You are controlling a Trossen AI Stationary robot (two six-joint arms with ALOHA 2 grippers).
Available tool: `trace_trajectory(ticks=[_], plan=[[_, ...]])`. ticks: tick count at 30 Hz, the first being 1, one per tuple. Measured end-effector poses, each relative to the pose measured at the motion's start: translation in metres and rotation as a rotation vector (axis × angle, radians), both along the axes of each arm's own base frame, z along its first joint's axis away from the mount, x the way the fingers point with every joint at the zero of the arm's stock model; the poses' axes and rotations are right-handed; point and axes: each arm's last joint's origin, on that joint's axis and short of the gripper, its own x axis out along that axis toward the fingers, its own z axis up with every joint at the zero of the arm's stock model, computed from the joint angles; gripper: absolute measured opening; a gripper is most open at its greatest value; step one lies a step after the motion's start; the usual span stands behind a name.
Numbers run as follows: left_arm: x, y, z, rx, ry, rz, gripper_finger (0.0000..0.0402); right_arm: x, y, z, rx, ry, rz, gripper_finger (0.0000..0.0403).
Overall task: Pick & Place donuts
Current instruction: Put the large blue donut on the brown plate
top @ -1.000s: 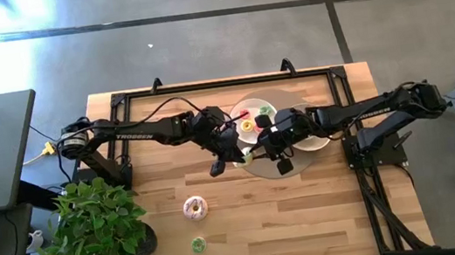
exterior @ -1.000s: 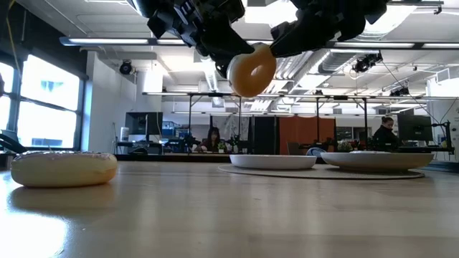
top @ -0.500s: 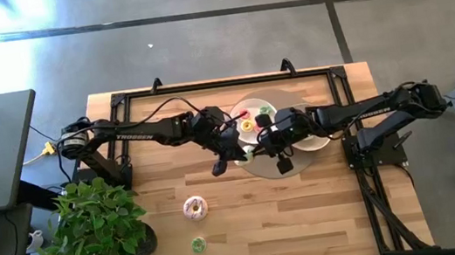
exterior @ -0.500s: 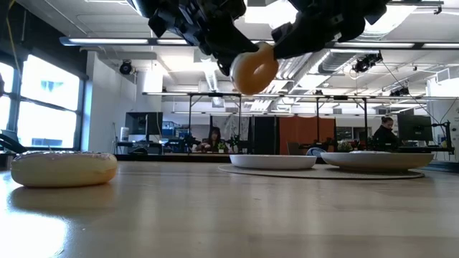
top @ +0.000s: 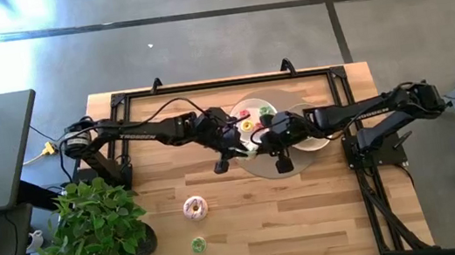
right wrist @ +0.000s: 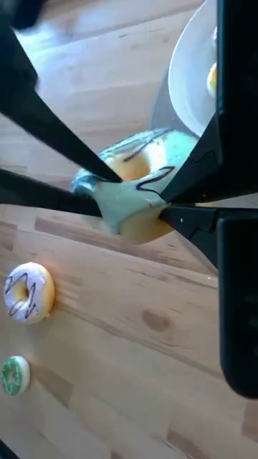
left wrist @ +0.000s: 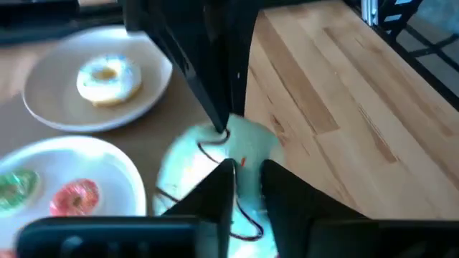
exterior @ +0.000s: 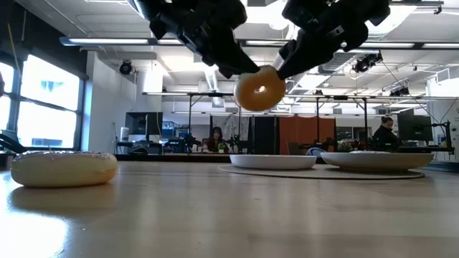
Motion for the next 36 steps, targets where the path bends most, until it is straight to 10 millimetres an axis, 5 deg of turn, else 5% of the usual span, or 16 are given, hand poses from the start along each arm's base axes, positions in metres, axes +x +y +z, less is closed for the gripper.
trace_trajectory(ticks=[7, 12, 25, 36], plan=[[0.005, 0.001, -0.006, 0.024, -0.007, -0.001, 0.0168, -0.001, -0.001, -0.002, -0.018, 0.02, -0.025, 0.0004], [0.007, 0.005, -0.005, 0.102, -0.025, 0.129, 0.0206, -0.01, -0.005, -0.01, -0.021, 0.141, -0.238, 0.0006], [-0.001, 0.009, -0.015, 0.152, 0.115, 0.268, 0.0209, -0.046, -0.022, -0.023, -0.372, 0.355, -0.862, 0.0004], [-0.001, 0.009, -0.016, 0.14, 0.126, 0.274, 0.0209, -0.086, -0.039, -0.059, -0.317, 0.513, -1.166, 0.0005]])
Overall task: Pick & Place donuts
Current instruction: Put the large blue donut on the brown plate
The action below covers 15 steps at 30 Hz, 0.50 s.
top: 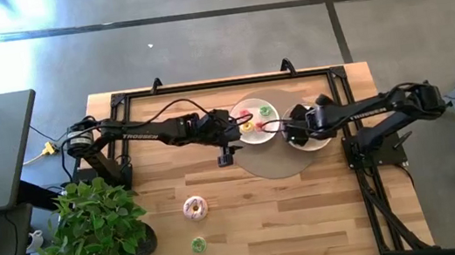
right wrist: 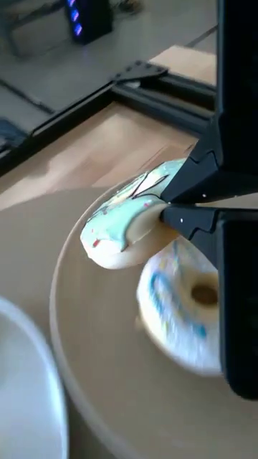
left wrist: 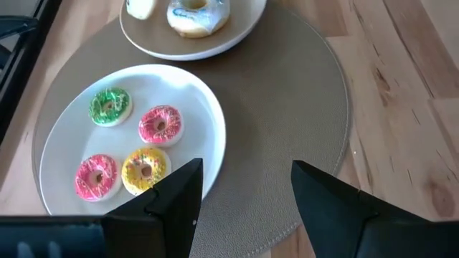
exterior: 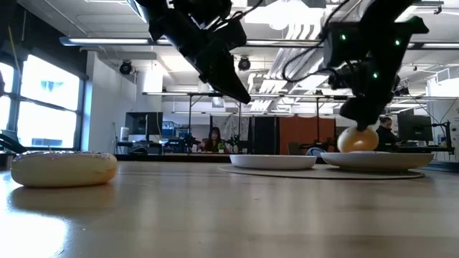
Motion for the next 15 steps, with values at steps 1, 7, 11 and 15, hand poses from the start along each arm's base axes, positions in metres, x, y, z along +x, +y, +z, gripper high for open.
trace_trajectory(ticks=[1, 7, 11, 15], plan=[[0.0, 0.0, 0.0, 0.0, 0.002, 0.0, 0.0209, -0.003, -0.001, -0.003, -0.014, 0.006, -0.018, 0.0005], [-0.001, 0.0, -0.001, -0.001, 0.008, 0.0, 0.0209, -0.011, -0.004, -0.012, -0.016, 0.035, -0.042, 0.0025], [-0.009, -0.001, 0.002, -0.006, 0.077, 0.009, 0.0209, -0.01, -0.003, -0.013, 0.032, 0.054, -0.009, 0.006], [-0.021, 0.0, 0.011, -0.023, 0.242, 0.032, 0.0209, -0.01, -0.002, -0.013, 0.065, 0.057, -0.003, 0.0094]])
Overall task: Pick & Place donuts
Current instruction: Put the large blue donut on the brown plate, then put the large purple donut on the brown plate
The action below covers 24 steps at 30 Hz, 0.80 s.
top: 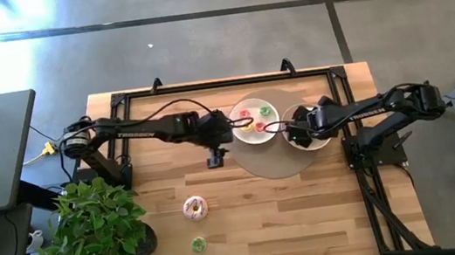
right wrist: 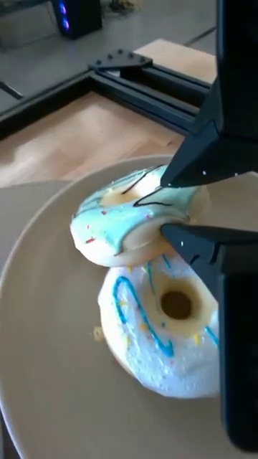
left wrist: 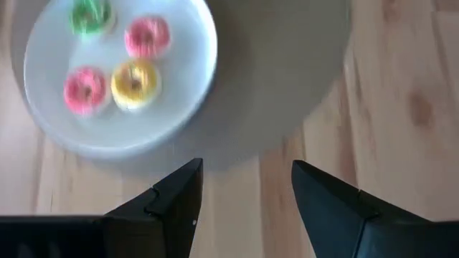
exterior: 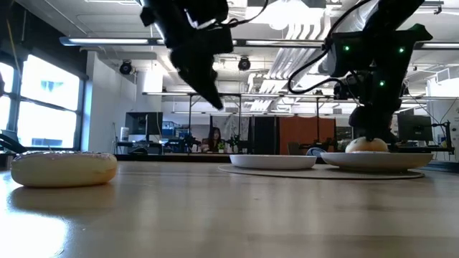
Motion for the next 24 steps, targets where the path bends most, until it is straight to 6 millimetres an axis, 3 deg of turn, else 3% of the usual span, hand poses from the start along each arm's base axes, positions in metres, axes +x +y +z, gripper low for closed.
trace_trajectory(ticks=[3, 5, 8, 12, 16, 20, 24], plan=[[-0.004, 0.003, 0.018, -0.02, 0.032, 0.016, 0.0209, 0.003, 0.0, 0.007, 0.038, -0.005, 0.001, 0.0115], [-0.017, 0.006, 0.028, -0.036, 0.095, 0.035, 0.0209, 0.009, 0.001, 0.015, 0.059, -0.033, -0.001, 0.0126], [-0.023, 0.015, 0.052, -0.032, 0.038, 0.067, 0.0209, 0.019, 0.001, 0.031, 0.087, -0.081, 0.01, 0.0137], [-0.053, 0.022, 0.078, -0.044, 0.032, 0.122, 0.0209, 0.036, 0.005, 0.055, 0.096, -0.2, 0.044, 0.0147], [-0.083, 0.022, 0.101, -0.042, -0.001, 0.153, 0.0209, 0.062, 0.012, 0.065, 0.125, -0.427, 0.181, 0.0154], [-0.106, 0.017, 0.121, -0.028, -0.068, 0.153, 0.0209, 0.093, 0.027, 0.067, 0.196, -0.768, 0.482, 0.016], [-0.123, 0.012, 0.13, -0.021, -0.101, 0.152, 0.0209, 0.121, 0.049, 0.066, 0.16, -1.092, 0.698, 0.0162]])
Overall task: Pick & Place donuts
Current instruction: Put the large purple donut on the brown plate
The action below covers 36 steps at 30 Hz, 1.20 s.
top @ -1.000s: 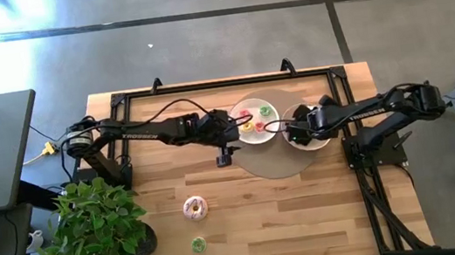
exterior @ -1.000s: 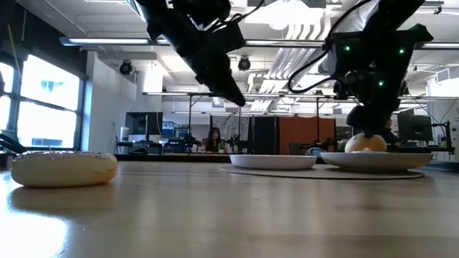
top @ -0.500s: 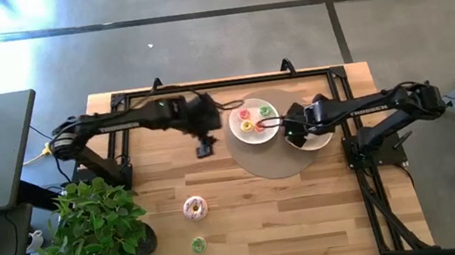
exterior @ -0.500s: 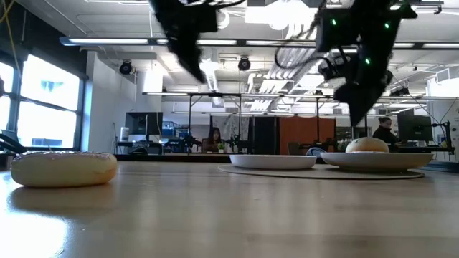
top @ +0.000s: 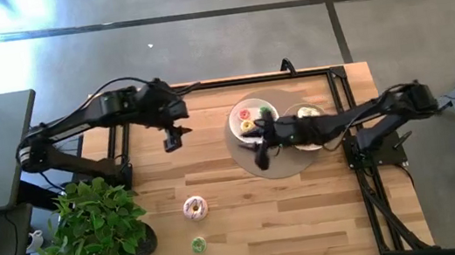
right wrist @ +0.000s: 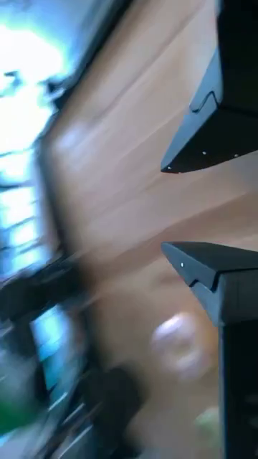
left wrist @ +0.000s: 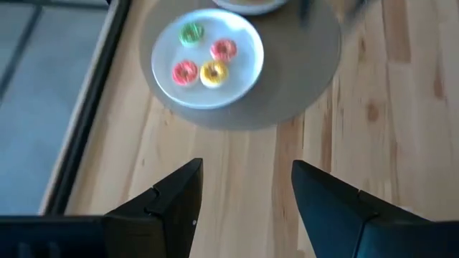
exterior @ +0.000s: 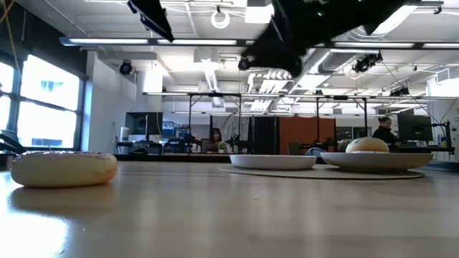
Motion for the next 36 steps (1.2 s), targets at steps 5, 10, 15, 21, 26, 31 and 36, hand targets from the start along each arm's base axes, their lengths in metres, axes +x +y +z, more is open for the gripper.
trace_trajectory(ticks=[5, 10, 15, 21, 26, 31, 36], plan=[[-0.015, -0.004, -0.003, -0.008, -0.077, 0.03, 0.0209, 0.047, 0.037, -0.028, -0.133, -0.053, 0.1, 0.0157], [-0.018, -0.005, -0.017, -0.05, -0.067, 0.071, 0.0209, 0.1, 0.054, -0.047, -0.113, 0.1, 0.177, 0.0156], [-0.016, -0.004, -0.022, -0.06, -0.06, 0.08, 0.0209, 0.147, 0.06, -0.056, -0.026, 0.22, 0.237, 0.0151], [-0.015, -0.004, -0.023, -0.06, -0.059, 0.08, 0.0209, 0.186, 0.072, -0.076, 0.06, 0.298, 0.329, 0.0138], [-0.016, -0.004, -0.022, -0.06, -0.062, 0.08, 0.0209, 0.202, 0.081, -0.098, 0.078, 0.324, 0.372, 0.0133], [-0.017, -0.005, -0.022, -0.07, -0.061, 0.07, 0.0209, 0.205, 0.08, -0.112, 0.105, 0.346, 0.353, 0.0128], [-0.017, -0.005, -0.022, -0.065, -0.065, 0.063, 0.0209, 0.202, 0.079, -0.112, 0.093, 0.363, 0.354, 0.0069]])
